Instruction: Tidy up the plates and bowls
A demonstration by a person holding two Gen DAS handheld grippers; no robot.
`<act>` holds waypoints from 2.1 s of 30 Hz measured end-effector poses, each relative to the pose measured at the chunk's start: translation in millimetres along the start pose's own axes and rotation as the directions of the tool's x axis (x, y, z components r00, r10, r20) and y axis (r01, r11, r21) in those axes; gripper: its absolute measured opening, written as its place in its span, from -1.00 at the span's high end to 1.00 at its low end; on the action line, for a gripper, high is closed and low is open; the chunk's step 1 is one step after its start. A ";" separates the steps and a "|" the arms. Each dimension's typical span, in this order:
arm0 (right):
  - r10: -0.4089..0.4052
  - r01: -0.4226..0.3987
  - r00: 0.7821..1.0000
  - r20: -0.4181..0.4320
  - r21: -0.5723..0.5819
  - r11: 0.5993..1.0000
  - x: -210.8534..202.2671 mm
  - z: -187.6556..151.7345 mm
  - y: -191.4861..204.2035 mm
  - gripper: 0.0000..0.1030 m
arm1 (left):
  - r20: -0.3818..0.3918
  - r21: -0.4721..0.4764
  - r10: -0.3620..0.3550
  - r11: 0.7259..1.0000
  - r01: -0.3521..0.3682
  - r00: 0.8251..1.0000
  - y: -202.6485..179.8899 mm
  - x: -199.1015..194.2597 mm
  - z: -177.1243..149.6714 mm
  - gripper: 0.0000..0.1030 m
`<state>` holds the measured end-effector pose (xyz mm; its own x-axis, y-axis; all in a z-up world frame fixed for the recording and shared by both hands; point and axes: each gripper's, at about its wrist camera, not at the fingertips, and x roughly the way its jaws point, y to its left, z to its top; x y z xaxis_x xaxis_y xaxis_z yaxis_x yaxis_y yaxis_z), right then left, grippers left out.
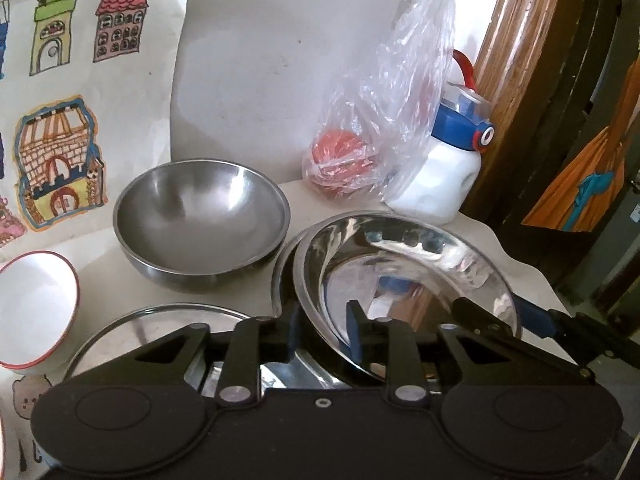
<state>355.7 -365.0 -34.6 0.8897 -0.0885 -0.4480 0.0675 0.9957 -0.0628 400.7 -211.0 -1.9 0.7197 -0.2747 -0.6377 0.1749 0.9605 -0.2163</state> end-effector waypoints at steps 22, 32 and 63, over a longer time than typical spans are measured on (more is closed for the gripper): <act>0.022 -0.043 0.981 0.191 0.106 0.993 -125.7 -2.7 26.3 -1.00 | 0.187 0.017 -0.027 1.000 0.025 0.982 40.9 -108.9 -8.9 -0.95; 0.044 -0.073 0.980 0.193 0.145 0.987 -161.1 -24.0 59.2 -1.00 | 0.193 0.044 -0.040 0.999 0.032 0.980 83.1 -156.0 -34.0 -0.98; 0.097 -0.095 0.995 0.009 0.285 0.954 -114.3 -58.6 62.2 -1.00 | -0.075 0.217 -0.130 0.966 0.143 0.989 115.9 -96.9 -50.9 -0.98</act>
<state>231.7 -294.5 -39.5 0.8960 0.0087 -0.4440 0.1080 0.9655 0.2369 317.0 -75.3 -2.8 0.6383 -0.3996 -0.6579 0.4176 0.8977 -0.1401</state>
